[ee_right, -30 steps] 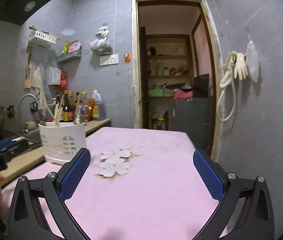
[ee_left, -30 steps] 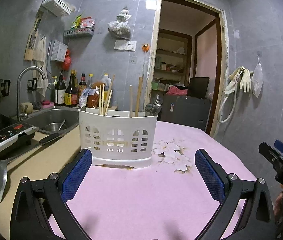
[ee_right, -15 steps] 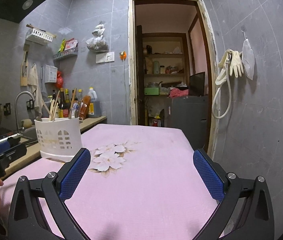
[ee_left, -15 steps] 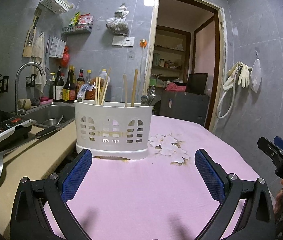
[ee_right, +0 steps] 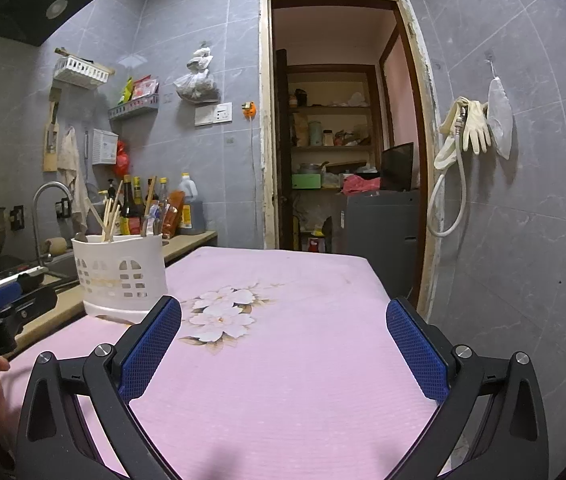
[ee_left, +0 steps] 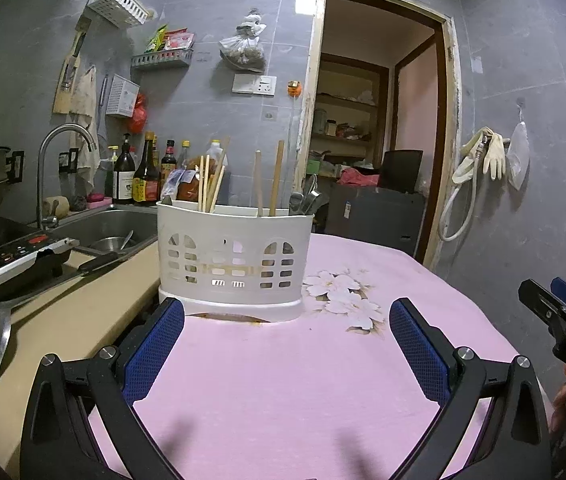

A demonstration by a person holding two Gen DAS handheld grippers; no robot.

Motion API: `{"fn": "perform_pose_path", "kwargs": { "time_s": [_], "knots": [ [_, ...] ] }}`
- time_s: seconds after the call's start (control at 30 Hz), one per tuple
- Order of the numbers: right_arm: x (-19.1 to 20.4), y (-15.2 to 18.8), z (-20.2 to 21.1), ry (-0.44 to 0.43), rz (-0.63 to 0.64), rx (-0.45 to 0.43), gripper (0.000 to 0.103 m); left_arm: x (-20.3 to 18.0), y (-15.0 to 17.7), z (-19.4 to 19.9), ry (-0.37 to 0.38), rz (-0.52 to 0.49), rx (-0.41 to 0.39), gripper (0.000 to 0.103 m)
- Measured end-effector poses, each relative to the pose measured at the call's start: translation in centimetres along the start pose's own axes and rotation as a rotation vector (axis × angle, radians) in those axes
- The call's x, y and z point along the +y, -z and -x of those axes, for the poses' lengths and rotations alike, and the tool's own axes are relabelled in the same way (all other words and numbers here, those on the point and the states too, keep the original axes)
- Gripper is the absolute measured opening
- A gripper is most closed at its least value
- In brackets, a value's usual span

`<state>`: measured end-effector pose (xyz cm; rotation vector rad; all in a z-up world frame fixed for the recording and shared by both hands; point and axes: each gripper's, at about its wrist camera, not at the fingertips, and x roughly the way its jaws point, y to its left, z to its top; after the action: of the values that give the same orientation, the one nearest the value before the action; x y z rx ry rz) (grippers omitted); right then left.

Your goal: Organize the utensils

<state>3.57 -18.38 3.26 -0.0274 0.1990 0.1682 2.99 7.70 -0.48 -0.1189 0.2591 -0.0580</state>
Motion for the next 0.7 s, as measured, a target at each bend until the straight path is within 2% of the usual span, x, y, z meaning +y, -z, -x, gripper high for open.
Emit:
{"fn": "perform_pose_path", "kwargs": {
  "time_s": [0.7],
  "knots": [
    [0.46,-0.13,-0.09,-0.011,0.0,0.006,0.103,0.42,0.18,0.01,-0.017,0.01,0.0,0.101]
  ]
}}
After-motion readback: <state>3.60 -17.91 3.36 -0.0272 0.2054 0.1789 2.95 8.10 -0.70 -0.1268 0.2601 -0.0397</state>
